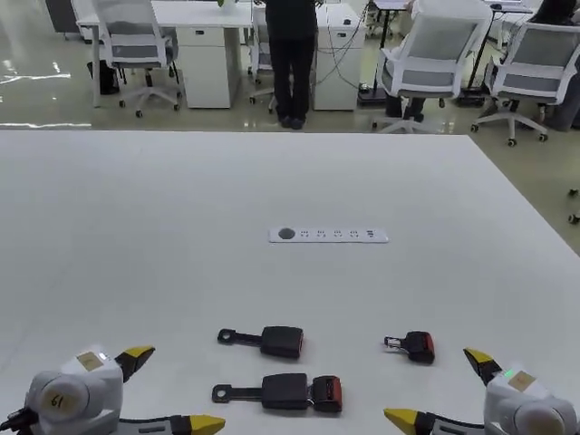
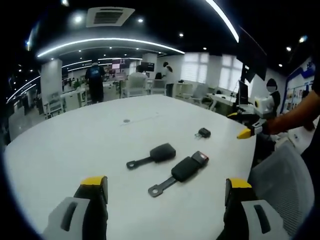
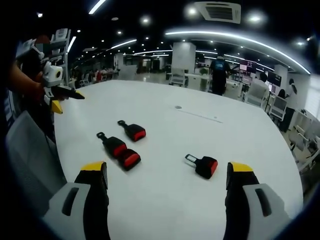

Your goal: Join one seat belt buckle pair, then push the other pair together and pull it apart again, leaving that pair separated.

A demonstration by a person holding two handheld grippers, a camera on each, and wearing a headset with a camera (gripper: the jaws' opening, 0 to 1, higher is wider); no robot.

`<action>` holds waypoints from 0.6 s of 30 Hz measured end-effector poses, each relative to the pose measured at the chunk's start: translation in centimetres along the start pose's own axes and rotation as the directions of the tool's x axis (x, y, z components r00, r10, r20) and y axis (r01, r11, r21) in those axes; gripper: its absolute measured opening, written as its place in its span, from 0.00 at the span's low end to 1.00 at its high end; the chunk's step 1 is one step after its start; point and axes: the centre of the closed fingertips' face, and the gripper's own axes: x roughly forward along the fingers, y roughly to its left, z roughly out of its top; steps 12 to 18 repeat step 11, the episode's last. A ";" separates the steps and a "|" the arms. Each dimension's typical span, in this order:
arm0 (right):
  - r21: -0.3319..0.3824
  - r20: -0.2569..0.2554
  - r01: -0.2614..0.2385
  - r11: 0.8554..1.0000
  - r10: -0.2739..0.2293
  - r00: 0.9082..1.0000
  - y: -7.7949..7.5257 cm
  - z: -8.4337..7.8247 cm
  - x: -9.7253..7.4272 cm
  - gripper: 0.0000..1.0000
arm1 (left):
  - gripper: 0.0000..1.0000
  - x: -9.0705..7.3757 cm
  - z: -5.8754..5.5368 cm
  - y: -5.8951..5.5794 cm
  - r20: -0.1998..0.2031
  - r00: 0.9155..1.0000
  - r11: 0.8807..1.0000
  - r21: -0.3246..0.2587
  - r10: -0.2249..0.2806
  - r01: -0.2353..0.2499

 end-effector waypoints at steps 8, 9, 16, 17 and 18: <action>-0.020 0.024 -0.026 0.999 0.027 0.999 0.5 0.7 -0.5 1.00 | 1.00 -0.7 0.0 0.1 0.011 1.000 1.000 -0.013 -0.007 0.007; -0.021 0.016 -0.036 0.999 0.036 0.999 0.6 0.7 -0.5 1.00 | 1.00 -0.6 0.1 0.0 0.014 1.000 1.000 -0.009 -0.007 0.007; -0.051 0.035 -0.054 0.997 0.056 0.998 0.7 1.0 -0.6 1.00 | 1.00 -0.8 0.4 -0.1 0.024 1.000 1.000 -0.005 -0.019 0.019; -0.051 0.035 -0.054 0.997 0.056 0.998 0.7 1.0 -0.6 1.00 | 1.00 -0.8 0.4 -0.1 0.024 1.000 1.000 -0.005 -0.019 0.019; -0.051 0.035 -0.054 0.997 0.056 0.998 0.7 1.0 -0.6 1.00 | 1.00 -0.8 0.4 -0.1 0.024 1.000 1.000 -0.005 -0.019 0.019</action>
